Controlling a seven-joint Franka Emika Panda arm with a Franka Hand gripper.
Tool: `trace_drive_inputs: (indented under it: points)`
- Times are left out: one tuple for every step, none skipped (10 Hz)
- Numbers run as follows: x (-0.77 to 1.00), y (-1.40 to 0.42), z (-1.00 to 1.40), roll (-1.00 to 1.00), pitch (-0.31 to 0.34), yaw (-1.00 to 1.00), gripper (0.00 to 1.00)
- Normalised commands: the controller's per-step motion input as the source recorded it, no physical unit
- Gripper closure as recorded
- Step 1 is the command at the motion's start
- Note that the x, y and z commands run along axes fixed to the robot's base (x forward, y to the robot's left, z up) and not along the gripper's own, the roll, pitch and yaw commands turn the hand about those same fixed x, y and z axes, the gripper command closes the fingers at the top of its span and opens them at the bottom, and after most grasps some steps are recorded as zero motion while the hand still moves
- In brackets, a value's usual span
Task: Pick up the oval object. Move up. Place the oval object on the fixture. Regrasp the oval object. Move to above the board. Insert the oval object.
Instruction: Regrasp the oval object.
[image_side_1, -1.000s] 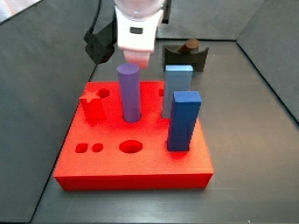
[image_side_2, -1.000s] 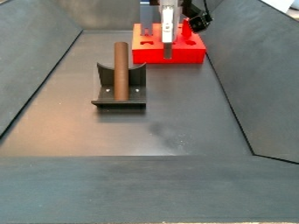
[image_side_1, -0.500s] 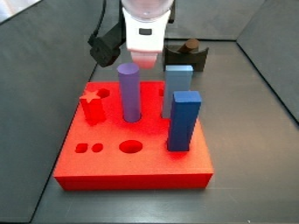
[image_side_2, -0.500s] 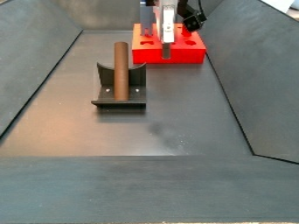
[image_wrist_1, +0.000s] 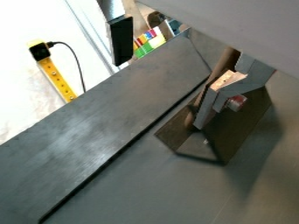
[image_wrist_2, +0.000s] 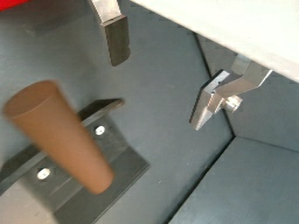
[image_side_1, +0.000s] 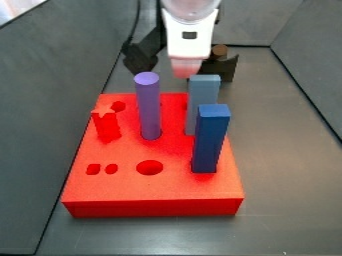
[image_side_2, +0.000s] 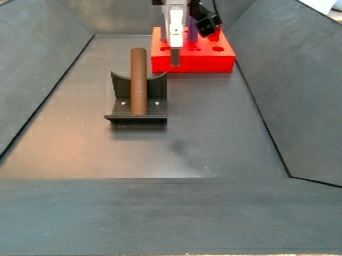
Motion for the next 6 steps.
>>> trace_drive_inputs:
  points:
    - [1.0, -0.02, -0.04, 0.11, 0.009, -0.02, 0.0]
    - [1.0, -0.02, -0.04, 0.11, 0.033, -0.02, 0.0]
    - [1.0, -0.02, -0.04, 0.11, 0.058, -0.02, 0.0]
    - [0.92, -0.01, -0.04, 0.11, 0.089, -0.02, 0.0]
    - [0.83, -0.01, -0.03, 0.1, 0.108, -0.01, 0.0]
    - [0.72, -0.01, -0.04, 0.11, 0.124, 0.01, 0.0]
